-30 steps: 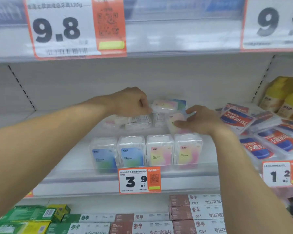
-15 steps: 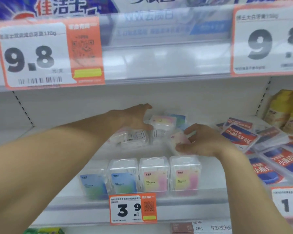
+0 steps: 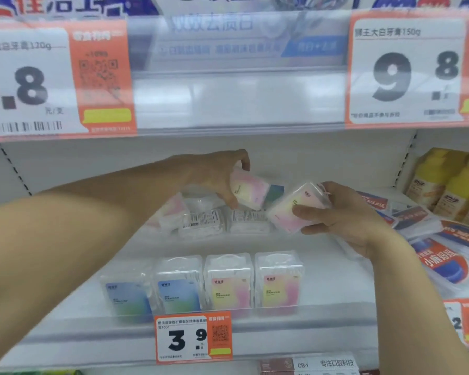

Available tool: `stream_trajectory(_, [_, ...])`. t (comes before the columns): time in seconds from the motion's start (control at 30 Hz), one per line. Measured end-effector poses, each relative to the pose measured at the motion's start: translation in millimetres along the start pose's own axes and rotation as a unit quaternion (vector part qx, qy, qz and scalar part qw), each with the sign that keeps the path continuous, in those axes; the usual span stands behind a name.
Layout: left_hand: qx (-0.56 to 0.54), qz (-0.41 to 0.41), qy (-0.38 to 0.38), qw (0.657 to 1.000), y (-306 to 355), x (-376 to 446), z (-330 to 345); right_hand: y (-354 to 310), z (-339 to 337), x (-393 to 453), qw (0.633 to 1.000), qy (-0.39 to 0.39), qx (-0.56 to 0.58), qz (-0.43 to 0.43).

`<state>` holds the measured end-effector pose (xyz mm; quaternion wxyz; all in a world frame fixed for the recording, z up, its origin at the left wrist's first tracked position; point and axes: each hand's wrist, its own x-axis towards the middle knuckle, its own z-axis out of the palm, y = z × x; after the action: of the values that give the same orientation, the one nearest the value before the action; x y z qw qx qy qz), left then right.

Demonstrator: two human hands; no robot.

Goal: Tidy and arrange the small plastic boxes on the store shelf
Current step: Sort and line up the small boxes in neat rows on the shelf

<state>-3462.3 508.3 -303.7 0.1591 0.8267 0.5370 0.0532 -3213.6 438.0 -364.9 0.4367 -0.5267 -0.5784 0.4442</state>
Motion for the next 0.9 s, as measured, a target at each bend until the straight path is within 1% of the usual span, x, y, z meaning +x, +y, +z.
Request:
stream_trajectory(0.07, [-0.041, 0.036, -0.024, 0.998, -3, -16, -5, 0, -3, -1, 1.0, 0.008, -0.019, -0.003])
stream_trajectory(0.17, [-0.046, 0.054, -0.041, 0.997, -4, -37, -10, 0, -3, -3, 1.0, 0.008, -0.018, -0.014])
stream_trajectory(0.33, [-0.048, 0.007, -0.055, 0.997, 5, -59, 1, -2, 9, -9, 0.999, -0.024, -0.017, -0.018])
stream_trajectory(0.43, [-0.097, -0.014, -0.121, 0.988, 8, -64, 17, -4, 18, -13, 0.997, -0.068, -0.045, 0.002])
stream_trajectory(0.57, [-0.193, -0.042, -0.19, 0.962, 8, -70, 23, -6, 25, -20, 0.983, -0.142, -0.107, 0.051])
stream_trajectory(0.63, [-0.216, -0.042, -0.197, 0.955, 6, -73, 24, -8, 27, -22, 0.981, -0.152, -0.104, 0.059])
stream_trajectory(0.77, [-0.231, -0.043, -0.176, 0.956, 3, -76, 26, -14, 27, -23, 0.982, -0.161, -0.076, 0.066])
stream_trajectory(0.9, [-0.23, -0.035, -0.204, 0.951, 6, -78, 24, -19, 22, -25, 0.977, -0.177, -0.084, 0.079])
